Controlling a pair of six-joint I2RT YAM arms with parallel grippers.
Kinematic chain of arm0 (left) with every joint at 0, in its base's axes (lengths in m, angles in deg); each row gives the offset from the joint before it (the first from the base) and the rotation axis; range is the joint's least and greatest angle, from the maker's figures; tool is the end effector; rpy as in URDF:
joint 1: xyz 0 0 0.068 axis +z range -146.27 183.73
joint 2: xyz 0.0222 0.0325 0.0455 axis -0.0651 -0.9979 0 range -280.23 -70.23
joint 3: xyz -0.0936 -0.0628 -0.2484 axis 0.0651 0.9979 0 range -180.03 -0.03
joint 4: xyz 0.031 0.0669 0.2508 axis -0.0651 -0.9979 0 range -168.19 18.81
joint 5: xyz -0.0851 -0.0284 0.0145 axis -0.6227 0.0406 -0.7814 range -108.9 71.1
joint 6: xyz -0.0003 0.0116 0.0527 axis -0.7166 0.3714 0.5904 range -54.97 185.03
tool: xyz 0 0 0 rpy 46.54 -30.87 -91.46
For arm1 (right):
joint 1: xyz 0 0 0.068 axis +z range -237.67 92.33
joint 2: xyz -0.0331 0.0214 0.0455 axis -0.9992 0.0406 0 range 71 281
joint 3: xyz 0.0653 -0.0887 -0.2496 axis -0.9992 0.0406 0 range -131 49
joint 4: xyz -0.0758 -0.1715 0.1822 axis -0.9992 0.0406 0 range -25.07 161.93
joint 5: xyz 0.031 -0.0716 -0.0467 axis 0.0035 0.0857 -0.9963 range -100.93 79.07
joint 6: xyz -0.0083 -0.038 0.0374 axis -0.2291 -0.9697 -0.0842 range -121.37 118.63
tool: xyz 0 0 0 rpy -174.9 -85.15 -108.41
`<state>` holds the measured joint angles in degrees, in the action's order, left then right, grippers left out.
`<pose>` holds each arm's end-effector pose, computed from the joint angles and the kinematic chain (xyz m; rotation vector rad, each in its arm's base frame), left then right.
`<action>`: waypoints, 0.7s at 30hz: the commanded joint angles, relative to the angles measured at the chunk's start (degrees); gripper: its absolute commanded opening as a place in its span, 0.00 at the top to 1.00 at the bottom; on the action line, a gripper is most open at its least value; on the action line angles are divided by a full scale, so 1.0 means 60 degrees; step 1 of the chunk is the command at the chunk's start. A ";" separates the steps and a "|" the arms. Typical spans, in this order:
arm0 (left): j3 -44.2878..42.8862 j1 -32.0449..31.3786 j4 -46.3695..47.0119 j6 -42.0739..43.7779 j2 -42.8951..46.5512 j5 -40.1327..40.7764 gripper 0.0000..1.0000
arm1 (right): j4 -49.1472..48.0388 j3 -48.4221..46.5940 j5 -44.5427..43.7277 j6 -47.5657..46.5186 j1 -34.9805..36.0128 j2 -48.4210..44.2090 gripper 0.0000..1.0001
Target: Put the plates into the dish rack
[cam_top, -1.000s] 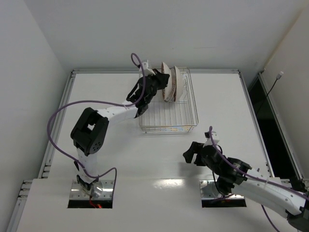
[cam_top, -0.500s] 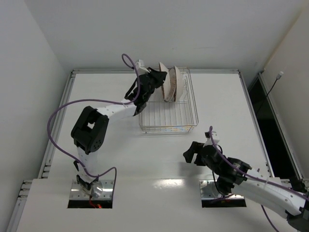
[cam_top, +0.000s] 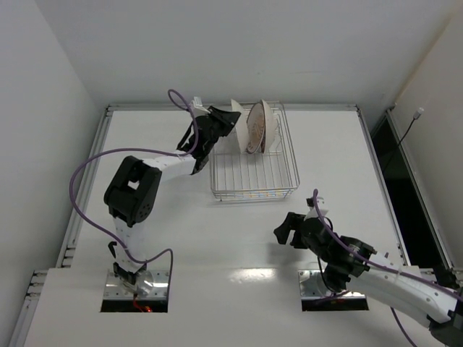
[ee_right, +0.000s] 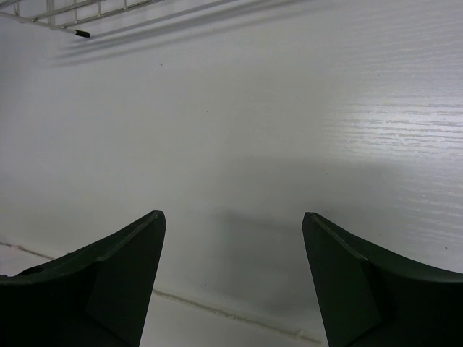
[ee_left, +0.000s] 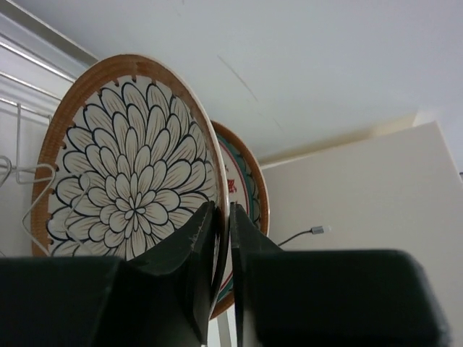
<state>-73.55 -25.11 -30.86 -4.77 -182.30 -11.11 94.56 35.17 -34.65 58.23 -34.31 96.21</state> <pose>0.4030 -0.2164 0.2557 -0.6972 1.5302 -1.2378 0.0793 0.0826 0.1664 0.3409 2.2590 0.5998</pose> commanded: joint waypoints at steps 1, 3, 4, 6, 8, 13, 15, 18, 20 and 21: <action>-0.0372 -0.0027 0.1205 -0.0789 0.0104 -0.1224 0.88 | -0.0338 0.0034 0.0029 0.0058 -0.0046 -0.0027 0.25; -0.0782 -0.0027 0.0838 -0.0454 -0.0013 -0.1370 0.81 | -0.0338 0.0034 0.0029 0.0058 -0.0046 -0.0027 0.25; -0.0958 -0.0027 0.0401 -0.0350 -0.0114 -0.1517 0.78 | -0.0338 0.0034 0.0029 0.0058 -0.0046 -0.0027 0.25; -0.1440 0.0061 -0.0012 -0.0144 -0.0202 -0.1663 0.72 | -0.0338 0.0034 0.0029 0.0058 -0.0046 -0.0027 0.25; -0.1706 0.0061 -0.0481 -0.0027 -0.0291 -0.1869 0.67 | -0.0338 0.0034 0.0029 0.0058 -0.0046 -0.0027 0.25; -0.2146 0.0061 -0.0805 0.0061 -0.0467 -0.2177 0.48 | -0.0338 0.0034 0.0116 0.0058 -0.0134 -0.0027 0.25; -0.2380 0.0061 -0.1170 0.0192 -0.0467 -0.2280 0.39 | -0.0338 0.0034 0.0116 0.0058 -0.0134 -0.0027 0.25; -0.2878 0.0061 -0.1739 0.0441 -0.0555 -0.2514 0.30 | -0.0338 0.0034 0.0116 0.0058 -0.0134 -0.0027 0.25; -0.3330 0.0061 -0.2092 0.0719 -0.0555 -0.2632 0.29 | -0.0338 0.0034 0.0116 0.0058 -0.0134 -0.0027 0.25; -0.3493 0.0061 -0.2500 0.0807 -0.0555 -0.2632 0.24 | -0.0338 0.0034 0.0116 0.0058 -0.0134 -0.0027 0.25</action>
<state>-89.16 -24.30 -46.77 -1.36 -186.58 -23.13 94.56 35.17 -34.26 58.23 -34.72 96.21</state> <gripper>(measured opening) 0.743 0.743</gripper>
